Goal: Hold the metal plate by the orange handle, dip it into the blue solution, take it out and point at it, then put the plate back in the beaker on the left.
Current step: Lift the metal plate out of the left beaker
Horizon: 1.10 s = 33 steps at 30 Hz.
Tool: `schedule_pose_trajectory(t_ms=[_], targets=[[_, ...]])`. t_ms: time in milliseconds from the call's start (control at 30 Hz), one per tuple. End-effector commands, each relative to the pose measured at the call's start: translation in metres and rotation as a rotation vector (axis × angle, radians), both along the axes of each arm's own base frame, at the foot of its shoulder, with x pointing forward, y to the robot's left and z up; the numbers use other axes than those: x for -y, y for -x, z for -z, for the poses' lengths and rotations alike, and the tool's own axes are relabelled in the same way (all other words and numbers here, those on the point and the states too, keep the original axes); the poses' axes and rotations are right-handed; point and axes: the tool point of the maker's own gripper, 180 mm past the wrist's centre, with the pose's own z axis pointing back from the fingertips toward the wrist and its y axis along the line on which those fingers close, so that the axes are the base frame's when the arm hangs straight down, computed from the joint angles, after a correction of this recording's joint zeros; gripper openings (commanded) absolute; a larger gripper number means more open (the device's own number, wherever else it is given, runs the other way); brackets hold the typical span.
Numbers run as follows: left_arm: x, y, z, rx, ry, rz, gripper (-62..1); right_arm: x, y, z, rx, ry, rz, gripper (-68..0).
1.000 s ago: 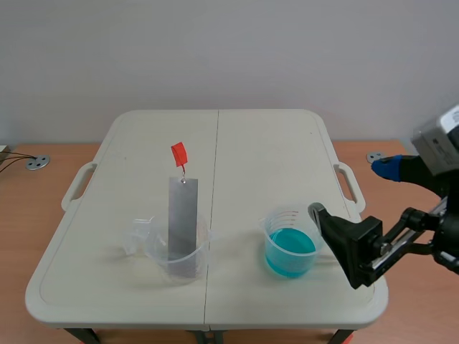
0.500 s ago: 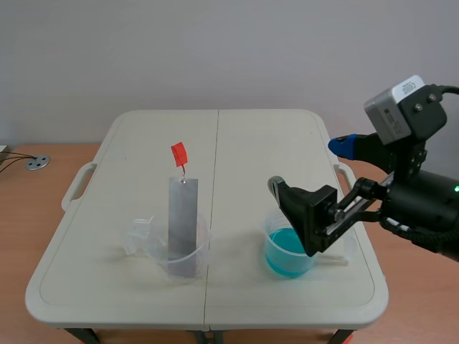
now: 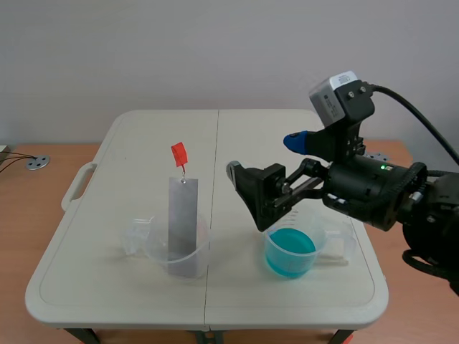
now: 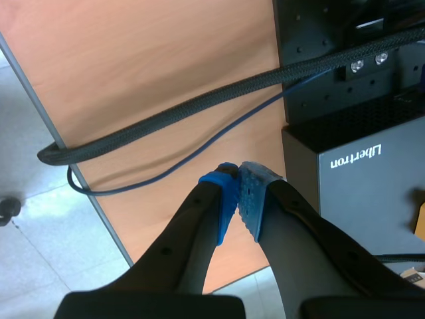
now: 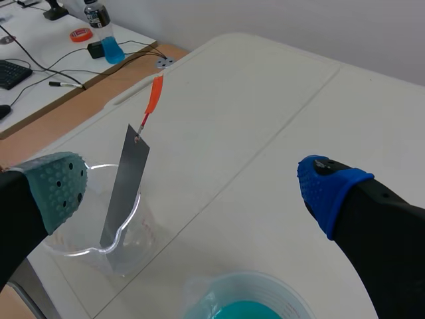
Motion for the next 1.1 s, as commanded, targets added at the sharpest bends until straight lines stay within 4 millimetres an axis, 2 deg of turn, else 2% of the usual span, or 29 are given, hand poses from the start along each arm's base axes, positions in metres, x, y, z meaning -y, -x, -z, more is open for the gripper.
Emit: schedule_pose_trajectory(t_ms=[0,467,700,900,1067], targets=[[0.003,-0.001,-0.002,0.007,0.011,0.000,-59.4,-0.004,-0.007,-0.010,0.018,-0.032,-0.007,-1.2],[0.003,-0.032,0.001,0.076,0.010,-0.002,-59.4,-0.048,-0.027,0.009,-0.076,-0.084,-0.117,-1.2],[0.003,-0.033,0.001,0.079,0.010,-0.002,-59.4,-0.067,-0.039,0.010,-0.104,-0.097,-0.140,-1.2],[0.003,-0.033,0.001,0.079,0.010,-0.002,-59.4,-0.089,-0.043,0.005,-0.116,-0.103,-0.192,-1.2],[0.003,-0.033,0.001,0.079,0.010,-0.002,-59.4,-0.103,-0.047,0.009,-0.147,-0.106,-0.214,-1.2]])
